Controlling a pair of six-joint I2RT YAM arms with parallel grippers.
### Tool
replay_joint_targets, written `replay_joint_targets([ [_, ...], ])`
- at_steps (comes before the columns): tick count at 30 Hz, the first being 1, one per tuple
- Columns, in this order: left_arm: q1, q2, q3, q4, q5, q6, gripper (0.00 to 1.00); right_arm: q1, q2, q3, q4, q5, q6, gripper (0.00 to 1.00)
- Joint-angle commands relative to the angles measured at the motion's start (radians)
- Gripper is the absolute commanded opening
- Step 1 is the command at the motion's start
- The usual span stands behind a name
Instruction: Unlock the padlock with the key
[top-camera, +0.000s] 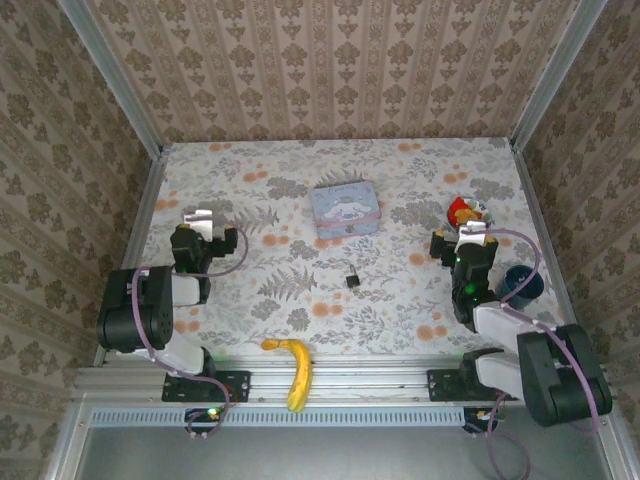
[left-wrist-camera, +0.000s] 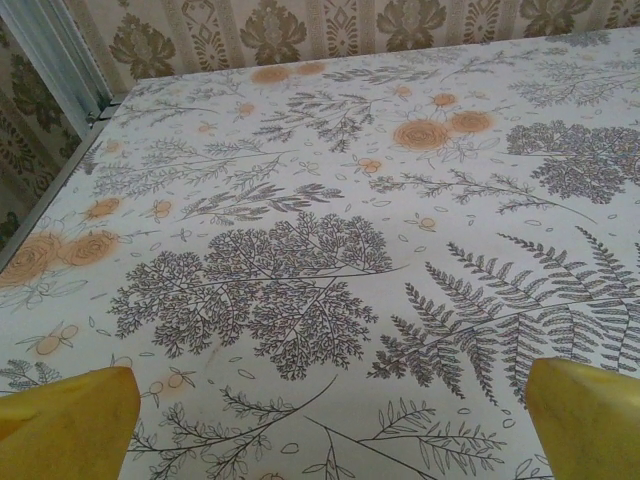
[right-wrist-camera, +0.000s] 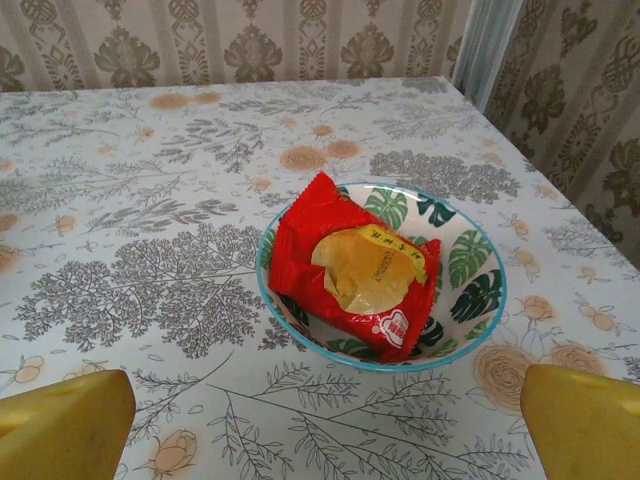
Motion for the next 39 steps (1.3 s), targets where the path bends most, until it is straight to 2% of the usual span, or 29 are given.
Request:
replay_joint_targets([
  [1,0.004,-0.001,0.010,-0.011,0.019,-0.014,1.00,-0.019,0.055,0.025,0.145,-0.045,0.004,1.00],
  [8,0.008,0.000,0.008,-0.003,0.074,-0.002,1.00,-0.065,0.270,0.032,0.353,-0.131,0.028,1.00],
  [14,0.025,0.002,-0.003,0.020,0.162,0.009,1.00,-0.115,0.270,0.075,0.256,-0.207,0.067,1.00],
  [17,0.025,0.002,-0.003,0.020,0.163,0.009,1.00,-0.112,0.355,0.113,0.288,-0.283,0.030,1.00],
  [19,0.026,0.002,-0.003,0.020,0.163,0.009,1.00,-0.110,0.328,0.173,0.122,-0.317,0.017,1.00],
  [26,0.026,0.002,-0.004,0.020,0.161,0.009,1.00,-0.118,0.341,0.181,0.131,-0.474,-0.035,1.00],
  [32,0.025,0.002,-0.004,0.020,0.161,0.011,1.00,-0.118,0.336,0.159,0.162,-0.552,-0.067,1.00],
  [36,0.024,0.002,-0.004,0.020,0.161,0.009,1.00,-0.118,0.336,0.160,0.160,-0.554,-0.068,1.00],
  [37,0.025,0.002,-0.004,0.021,0.161,0.010,1.00,-0.118,0.337,0.166,0.153,-0.534,-0.059,1.00],
  [39,0.024,0.002,-0.003,0.020,0.161,0.010,1.00,-0.116,0.338,0.188,0.113,-0.415,-0.014,1.00],
])
